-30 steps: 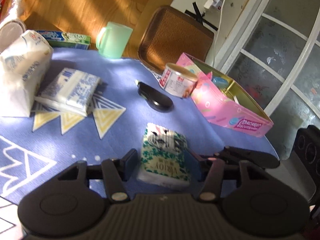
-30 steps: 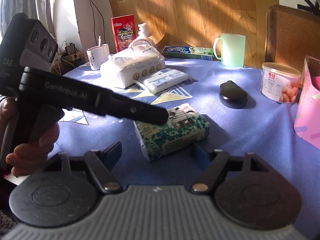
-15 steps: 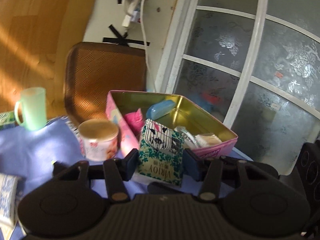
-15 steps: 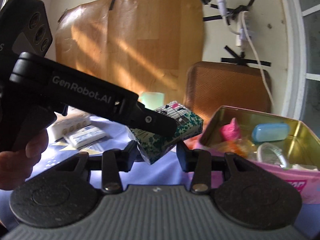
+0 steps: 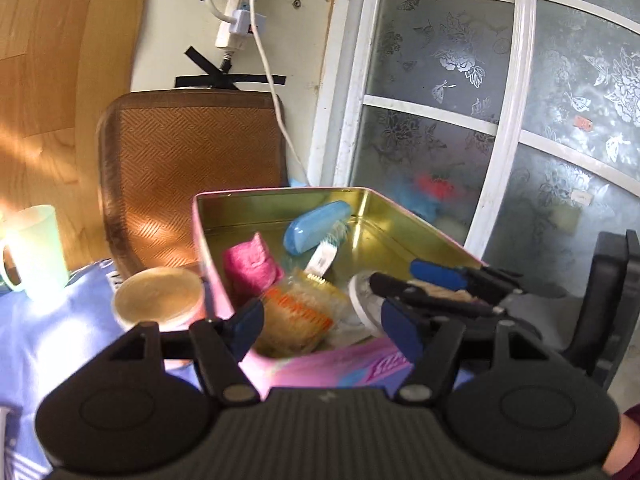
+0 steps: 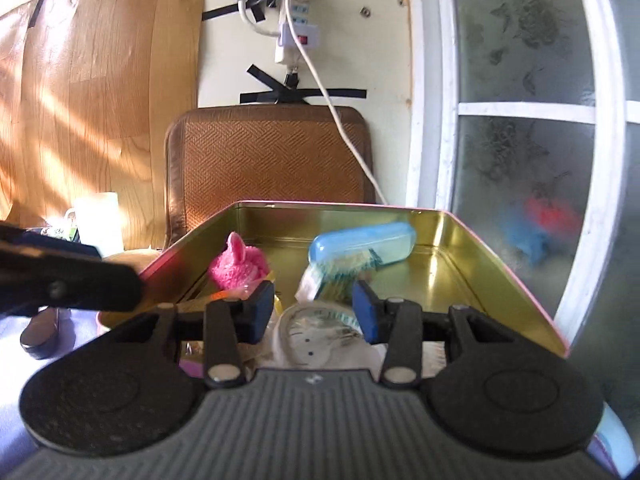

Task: Organize soft objects
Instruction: 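Carry the soap box into the pink tin and open the right gripper, then grasp the black oval case with the right gripper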

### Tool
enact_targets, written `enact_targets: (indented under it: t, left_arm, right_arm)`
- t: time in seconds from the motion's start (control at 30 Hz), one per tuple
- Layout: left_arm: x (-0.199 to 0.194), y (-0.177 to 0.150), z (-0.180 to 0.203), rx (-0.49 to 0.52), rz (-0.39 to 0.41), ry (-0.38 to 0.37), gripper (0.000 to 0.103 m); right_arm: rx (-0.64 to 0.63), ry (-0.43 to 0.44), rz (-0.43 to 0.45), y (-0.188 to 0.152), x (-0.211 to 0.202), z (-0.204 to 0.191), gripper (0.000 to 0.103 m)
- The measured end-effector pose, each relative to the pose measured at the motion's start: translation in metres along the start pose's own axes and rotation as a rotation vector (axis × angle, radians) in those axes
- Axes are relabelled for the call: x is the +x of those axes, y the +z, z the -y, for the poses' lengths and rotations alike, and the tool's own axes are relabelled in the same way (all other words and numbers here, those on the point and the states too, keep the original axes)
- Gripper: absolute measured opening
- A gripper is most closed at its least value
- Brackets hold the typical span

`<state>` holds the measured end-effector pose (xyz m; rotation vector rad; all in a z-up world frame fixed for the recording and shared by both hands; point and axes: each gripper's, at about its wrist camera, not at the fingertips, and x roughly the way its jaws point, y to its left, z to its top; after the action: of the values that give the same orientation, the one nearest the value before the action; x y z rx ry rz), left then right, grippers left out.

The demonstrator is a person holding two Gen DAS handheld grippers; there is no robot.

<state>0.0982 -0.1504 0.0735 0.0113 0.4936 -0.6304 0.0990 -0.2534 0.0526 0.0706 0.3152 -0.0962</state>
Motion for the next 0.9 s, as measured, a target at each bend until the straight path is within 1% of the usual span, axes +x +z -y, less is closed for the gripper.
enact_targets:
  t: [0.13, 0.2, 0.3, 0.37, 0.43, 0.5, 0.57, 0.63, 0.7, 0.73, 0.8, 0.83, 0.87, 0.9]
  left_arm:
    - [-0.029, -0.021, -0.017, -0.042, 0.003, -0.008, 0.067]
    - [-0.048, -0.036, -0.03, -0.061, 0.008, 0.007, 0.067]
    - [-0.076, -0.061, -0.051, -0.089, 0.009, 0.067, 0.067]
    - [-0.095, -0.076, -0.069, -0.125, 0.01, 0.123, 0.067]
    - [-0.112, -0.088, -0.09, -0.176, 0.015, 0.167, 0.067]
    - [-0.125, -0.1, -0.11, -0.233, 0.014, 0.214, 0.067]
    - [-0.134, -0.109, -0.13, -0.304, 0.009, 0.243, 0.067]
    - [-0.142, -0.116, -0.143, -0.367, 0.016, 0.236, 0.067]
    - [-0.148, -0.12, -0.15, -0.401, 0.027, 0.23, 0.067]
    - [-0.15, -0.121, -0.153, -0.414, 0.033, 0.225, 0.067]
    - [-0.153, -0.12, -0.157, -0.434, 0.036, 0.208, 0.067]
    - [-0.152, -0.119, -0.158, -0.444, 0.035, 0.194, 0.067]
    - [-0.151, -0.117, -0.159, -0.452, 0.033, 0.184, 0.067]
    - [-0.148, -0.114, -0.159, -0.464, 0.026, 0.17, 0.067]
  right_arm:
    - [0.039, 0.061, 0.027, -0.001, -0.017, -0.005, 0.047]
    - [0.046, 0.121, 0.044, 0.003, -0.025, -0.013, 0.047]
    - [0.013, 0.229, 0.045, 0.008, -0.033, -0.037, 0.047]
    - [-0.012, 0.307, 0.029, 0.01, -0.033, -0.056, 0.047]
    - [-0.033, 0.398, -0.006, 0.012, -0.027, -0.077, 0.047]
    - [-0.065, 0.459, -0.063, 0.01, -0.018, -0.103, 0.047]
    - [-0.119, 0.491, -0.113, 0.005, -0.005, -0.127, 0.047]
    - [-0.165, 0.492, -0.178, -0.002, 0.013, -0.152, 0.05]
    - [-0.189, 0.494, -0.245, -0.007, 0.033, -0.167, 0.058]
    - [-0.195, 0.487, -0.27, -0.008, 0.041, -0.172, 0.06]
    - [-0.201, 0.477, -0.316, -0.013, 0.053, -0.177, 0.06]
    - [-0.195, 0.486, -0.337, -0.014, 0.057, -0.178, 0.058]
    - [-0.182, 0.491, -0.346, -0.017, 0.056, -0.177, 0.052]
    - [-0.173, 0.487, -0.342, -0.017, 0.053, -0.175, 0.051]
